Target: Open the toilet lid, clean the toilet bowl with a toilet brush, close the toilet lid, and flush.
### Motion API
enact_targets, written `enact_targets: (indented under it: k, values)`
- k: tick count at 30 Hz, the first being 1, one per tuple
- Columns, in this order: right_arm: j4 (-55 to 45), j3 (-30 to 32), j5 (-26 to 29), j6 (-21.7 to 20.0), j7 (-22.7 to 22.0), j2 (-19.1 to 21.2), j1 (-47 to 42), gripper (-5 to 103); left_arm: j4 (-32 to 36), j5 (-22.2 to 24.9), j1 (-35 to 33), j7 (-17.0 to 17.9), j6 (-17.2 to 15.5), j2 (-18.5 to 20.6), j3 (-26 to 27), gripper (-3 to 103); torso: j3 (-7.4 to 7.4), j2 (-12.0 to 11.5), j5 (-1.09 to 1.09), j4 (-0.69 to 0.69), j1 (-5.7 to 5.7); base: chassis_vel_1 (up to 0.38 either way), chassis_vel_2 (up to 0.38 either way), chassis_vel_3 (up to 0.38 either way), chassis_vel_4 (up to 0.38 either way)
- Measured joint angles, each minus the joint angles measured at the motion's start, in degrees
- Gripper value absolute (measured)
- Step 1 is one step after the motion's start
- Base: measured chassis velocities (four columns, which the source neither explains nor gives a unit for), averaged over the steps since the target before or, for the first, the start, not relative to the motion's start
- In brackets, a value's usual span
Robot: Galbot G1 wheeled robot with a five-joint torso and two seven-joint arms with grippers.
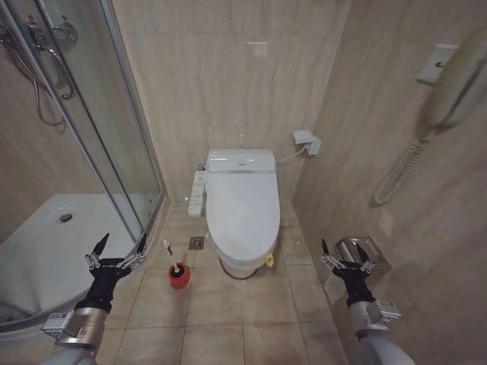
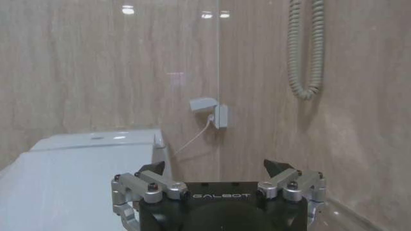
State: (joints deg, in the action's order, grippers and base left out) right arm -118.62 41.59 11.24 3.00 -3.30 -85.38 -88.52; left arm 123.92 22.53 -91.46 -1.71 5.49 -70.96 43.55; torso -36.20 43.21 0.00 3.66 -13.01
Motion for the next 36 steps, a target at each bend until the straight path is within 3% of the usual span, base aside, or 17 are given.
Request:
enact_targets:
  k: [18,31,36]
  values:
    - [1.33,1.2,-0.28,2.17,-1.05,1.03,-0.57,100,0.0,0.0,-0.05,0.0,0.0,0.0,0.0,100,0.04,0.03,0.0,0.01,0.09,-0.031,0.029,0.034,-0.037]
    - [2.07,1.23,-4.32,5.27,-0.62,0.85,0.09,100,0.0,0.0,-0.01,0.0,0.0,0.0,0.0,100,0.03,0.01,0.0,0.01,0.06,-0.085,0.088,0.089,-0.093]
    - [2.23,0.92,-7.96,3.87,-0.01,1.49,-0.33,100,0.0,0.0,-0.04,0.0,0.0,0.0,0.0,100,0.04,0.02,-0.01,0.03,0.08,0.035,-0.067,-0.053,0.045]
